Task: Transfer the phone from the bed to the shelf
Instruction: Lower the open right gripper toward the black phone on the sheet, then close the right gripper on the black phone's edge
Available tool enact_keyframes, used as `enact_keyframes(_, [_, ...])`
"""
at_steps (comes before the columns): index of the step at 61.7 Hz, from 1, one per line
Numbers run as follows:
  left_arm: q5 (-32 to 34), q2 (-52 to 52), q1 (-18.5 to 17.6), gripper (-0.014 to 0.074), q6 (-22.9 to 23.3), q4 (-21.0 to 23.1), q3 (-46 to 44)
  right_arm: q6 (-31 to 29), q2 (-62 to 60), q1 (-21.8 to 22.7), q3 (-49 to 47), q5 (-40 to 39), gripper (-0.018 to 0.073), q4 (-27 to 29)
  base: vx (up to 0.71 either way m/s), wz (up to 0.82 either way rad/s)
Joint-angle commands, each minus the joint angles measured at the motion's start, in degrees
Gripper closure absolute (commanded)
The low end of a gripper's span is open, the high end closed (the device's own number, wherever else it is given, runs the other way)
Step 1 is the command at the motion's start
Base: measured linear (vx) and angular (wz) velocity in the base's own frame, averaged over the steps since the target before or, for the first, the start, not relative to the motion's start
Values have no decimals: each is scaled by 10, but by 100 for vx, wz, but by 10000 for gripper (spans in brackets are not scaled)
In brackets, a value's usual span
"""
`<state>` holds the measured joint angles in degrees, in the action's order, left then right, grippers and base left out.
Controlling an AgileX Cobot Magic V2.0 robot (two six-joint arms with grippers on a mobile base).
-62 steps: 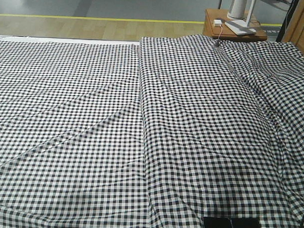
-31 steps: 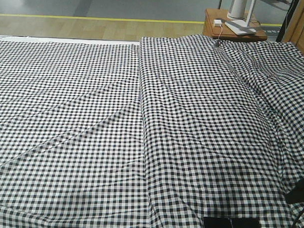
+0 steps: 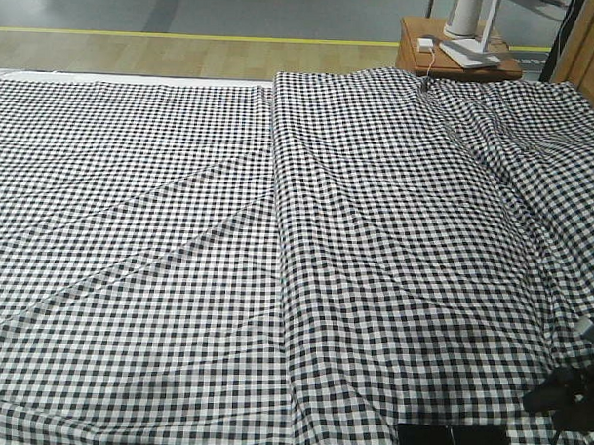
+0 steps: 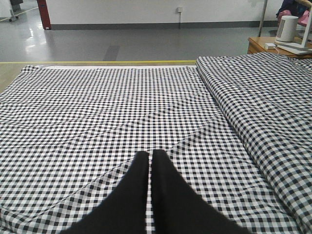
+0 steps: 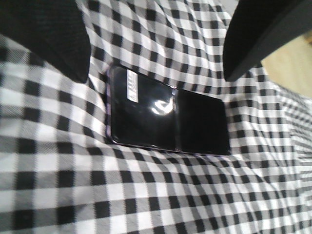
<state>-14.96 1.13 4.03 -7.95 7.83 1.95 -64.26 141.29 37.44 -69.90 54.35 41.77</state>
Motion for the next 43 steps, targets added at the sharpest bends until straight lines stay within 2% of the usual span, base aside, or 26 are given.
enact_keyframes(1, [41, 3, -3, 596, 2, 5, 2, -10, -6, 3, -25, 58, 34, 18, 0, 0])
enact_keyframes(22, [41, 3, -3, 596, 2, 5, 2, -26, 59, 3, -35, 81, 34, 27, 0, 0])
enact_keyframes(43, [41, 3, -3, 596, 2, 5, 2, -55, 106, 3, -35, 39, 34, 27, 0, 0])
